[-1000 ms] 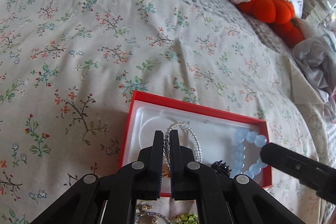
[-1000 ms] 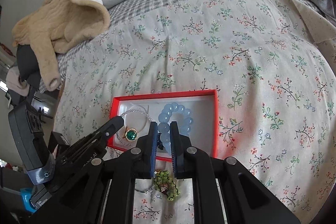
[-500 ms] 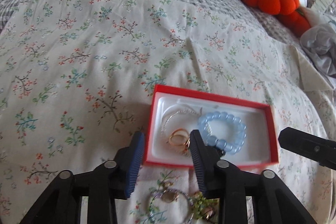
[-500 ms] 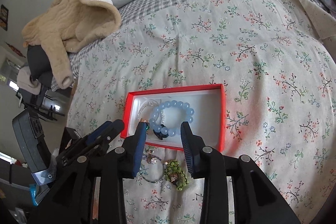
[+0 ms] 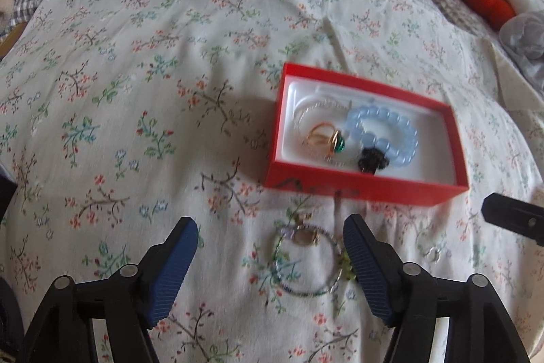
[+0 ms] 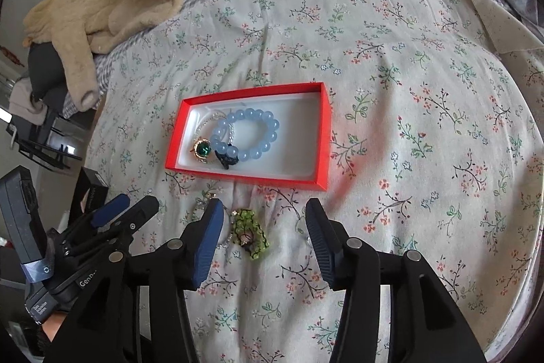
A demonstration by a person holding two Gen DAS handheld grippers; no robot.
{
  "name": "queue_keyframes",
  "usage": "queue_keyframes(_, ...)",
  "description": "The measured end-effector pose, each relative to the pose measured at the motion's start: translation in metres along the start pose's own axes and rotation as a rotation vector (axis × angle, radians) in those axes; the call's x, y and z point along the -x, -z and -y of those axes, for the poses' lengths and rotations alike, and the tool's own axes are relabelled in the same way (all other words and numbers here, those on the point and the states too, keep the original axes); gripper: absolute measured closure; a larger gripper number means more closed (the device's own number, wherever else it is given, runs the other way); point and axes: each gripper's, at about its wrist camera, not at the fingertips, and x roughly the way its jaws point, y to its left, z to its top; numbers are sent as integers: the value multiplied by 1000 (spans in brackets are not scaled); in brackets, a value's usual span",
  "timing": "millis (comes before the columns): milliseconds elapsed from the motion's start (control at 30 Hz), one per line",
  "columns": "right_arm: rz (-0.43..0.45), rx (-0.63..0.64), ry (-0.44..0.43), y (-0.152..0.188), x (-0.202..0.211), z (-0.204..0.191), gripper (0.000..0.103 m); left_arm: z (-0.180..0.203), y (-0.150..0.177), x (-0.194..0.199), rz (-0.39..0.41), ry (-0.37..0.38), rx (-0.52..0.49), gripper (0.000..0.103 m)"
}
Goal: Organize jewelry
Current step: 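Grasp the thin green-beaded bracelet with the left tool, then lift the green-beaded bracelet with the left tool while the right tool grasps the lime-green beaded ring toward the box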
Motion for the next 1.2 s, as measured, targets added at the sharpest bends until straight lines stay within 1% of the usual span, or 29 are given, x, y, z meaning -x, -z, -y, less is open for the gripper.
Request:
queue_keyframes(100,-23,-10,25,7,-2,5,47,-1,10,-8,-45,-6,0,28)
queue_keyframes(233,-81,-25,85,18,-10,12,46,0,22,-22,-134,29,32,28)
queue_keyframes(300,-101,-23,97,23,-13,14,46,2,26,-27,-155,40,35,28)
queue_keyframes(467,-129,-10,106,30,-20,13,46,7,30,-41,-185,38,36,28)
queue_keyframes(500,-131,-7,108,31,-20,13,46,7,31,-44,-191,37,43,30)
queue_keyframes(533,-133,-6,111,31,-21,13,46,7,31,-46,-195,37,48,33)
queue_keyframes(600,-137,-8,114,31,-23,13,46,7,32,-52,-205,36,53,45)
queue_keyframes(633,-138,-11,114,31,-23,14,46,7,32,-55,-208,35,52,48)
queue_keyframes(667,-140,-14,115,31,-24,13,46,7,33,-58,-211,32,52,54)
queue_keyframes(767,-146,-17,116,30,-28,12,46,6,33,-65,-203,3,49,66)
queue_keyframes(800,-148,-17,116,30,-29,11,46,6,33,-67,-196,-7,47,73)
queue_keyframes(833,-150,-17,115,30,-30,10,46,7,34,-67,-185,-28,30,78)
queue_keyframes(867,-152,-16,113,30,-31,10,46,9,34,-68,-177,-43,13,87)
queue_keyframes(900,-155,-17,112,30,-32,9,46,11,35,-67,-167,-49,-2,100)
queue_keyframes(933,-158,-18,110,30,-33,9,46,12,35,-66,-161,-49,-6,103)
queue_keyframes(967,-161,-19,109,30,-35,9,46,11,35,-65,-158,-45,-3,103)
queue_keyframes(1200,-179,-24,120,29,-42,11,46,0,33,-41,-121,-1,21,103)
